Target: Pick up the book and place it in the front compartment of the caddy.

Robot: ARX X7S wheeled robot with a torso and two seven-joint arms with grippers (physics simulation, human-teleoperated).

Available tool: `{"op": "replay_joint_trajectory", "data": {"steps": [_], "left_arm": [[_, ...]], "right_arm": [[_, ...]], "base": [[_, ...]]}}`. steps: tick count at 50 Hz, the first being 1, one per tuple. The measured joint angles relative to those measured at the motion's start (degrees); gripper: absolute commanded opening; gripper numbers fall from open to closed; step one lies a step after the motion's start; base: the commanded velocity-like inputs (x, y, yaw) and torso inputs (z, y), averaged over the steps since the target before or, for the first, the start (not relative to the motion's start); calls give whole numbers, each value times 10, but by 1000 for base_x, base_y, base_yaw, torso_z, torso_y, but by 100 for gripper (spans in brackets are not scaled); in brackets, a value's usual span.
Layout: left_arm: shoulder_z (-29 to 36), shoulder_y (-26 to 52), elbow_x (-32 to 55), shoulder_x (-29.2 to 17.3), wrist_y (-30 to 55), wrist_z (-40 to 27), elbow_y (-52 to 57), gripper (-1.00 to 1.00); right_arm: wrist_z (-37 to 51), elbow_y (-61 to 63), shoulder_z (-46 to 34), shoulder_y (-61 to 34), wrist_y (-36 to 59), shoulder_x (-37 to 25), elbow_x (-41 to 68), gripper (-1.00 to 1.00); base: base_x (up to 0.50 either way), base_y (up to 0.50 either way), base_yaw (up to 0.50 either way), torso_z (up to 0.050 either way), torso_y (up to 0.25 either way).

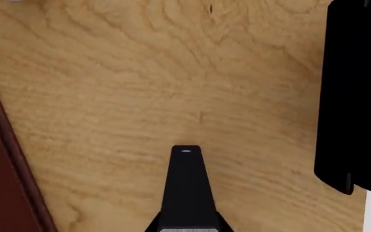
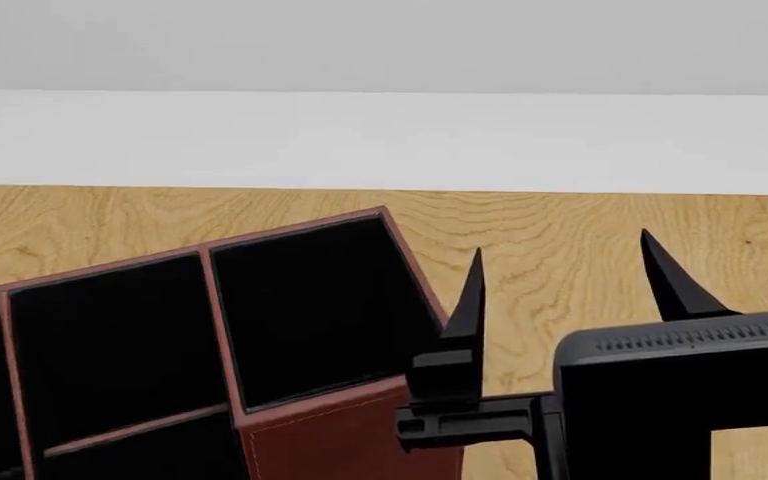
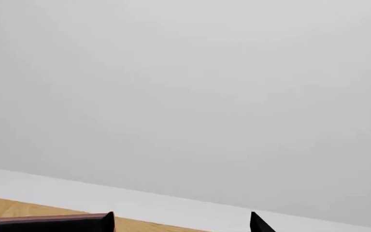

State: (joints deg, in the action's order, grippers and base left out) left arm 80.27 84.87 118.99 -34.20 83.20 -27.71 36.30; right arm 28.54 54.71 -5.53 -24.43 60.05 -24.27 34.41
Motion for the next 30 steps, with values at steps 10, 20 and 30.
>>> {"op": "replay_joint_trajectory", "data": {"steps": [10, 20, 30], "left_arm": [[51, 89, 90, -3, -26, -55, 29, -100], [83, 176, 174, 3, -54, -94, 56, -100], [106, 251, 246, 9, -86, -128, 85, -100]], "right_arm": [[8, 2, 1, 1, -5, -4, 11, 100], [12, 1, 1, 2, -11, -7, 16, 100], [13, -4, -4, 5, -21, -9, 17, 100]], "base": [[0, 0, 0, 0, 0], [0, 0, 0, 0, 0], [0, 0, 0, 0, 0]]}}
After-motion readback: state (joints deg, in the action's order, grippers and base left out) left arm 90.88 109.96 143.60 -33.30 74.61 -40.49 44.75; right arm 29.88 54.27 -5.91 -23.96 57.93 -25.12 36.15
